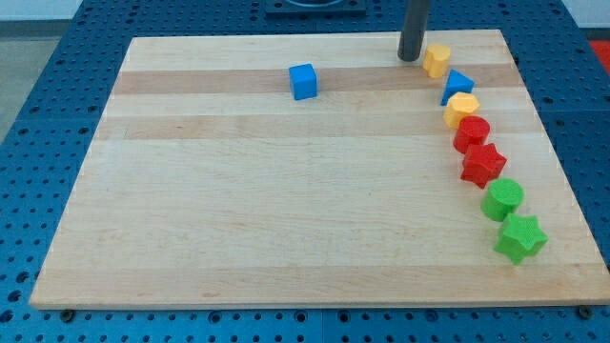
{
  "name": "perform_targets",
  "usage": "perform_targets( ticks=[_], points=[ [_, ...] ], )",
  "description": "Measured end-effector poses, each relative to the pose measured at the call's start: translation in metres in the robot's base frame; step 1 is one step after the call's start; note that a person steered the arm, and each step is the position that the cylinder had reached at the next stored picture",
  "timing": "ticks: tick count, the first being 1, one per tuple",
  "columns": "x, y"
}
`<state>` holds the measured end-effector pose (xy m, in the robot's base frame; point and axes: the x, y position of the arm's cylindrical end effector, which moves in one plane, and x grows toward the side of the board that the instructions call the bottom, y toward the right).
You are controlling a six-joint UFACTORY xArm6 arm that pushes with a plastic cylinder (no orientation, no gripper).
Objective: Move the blue cube top right corner of the board
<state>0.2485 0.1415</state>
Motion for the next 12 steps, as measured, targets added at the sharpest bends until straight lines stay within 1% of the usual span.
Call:
perform_targets(
  ticks=[2, 3, 4, 6, 7, 8, 9, 10, 11, 12],
  points=[
    [0.0, 0.026],
    [0.001, 0.018],
    [0.019, -0.011],
    [0.084, -0.068],
    [0.101, -0.112],
    [0.106, -0.16],
    [0.1, -0.19],
    [0.089, -0.195],
    [0.076, -0.194],
    [0.062, -0.18]
  ],
)
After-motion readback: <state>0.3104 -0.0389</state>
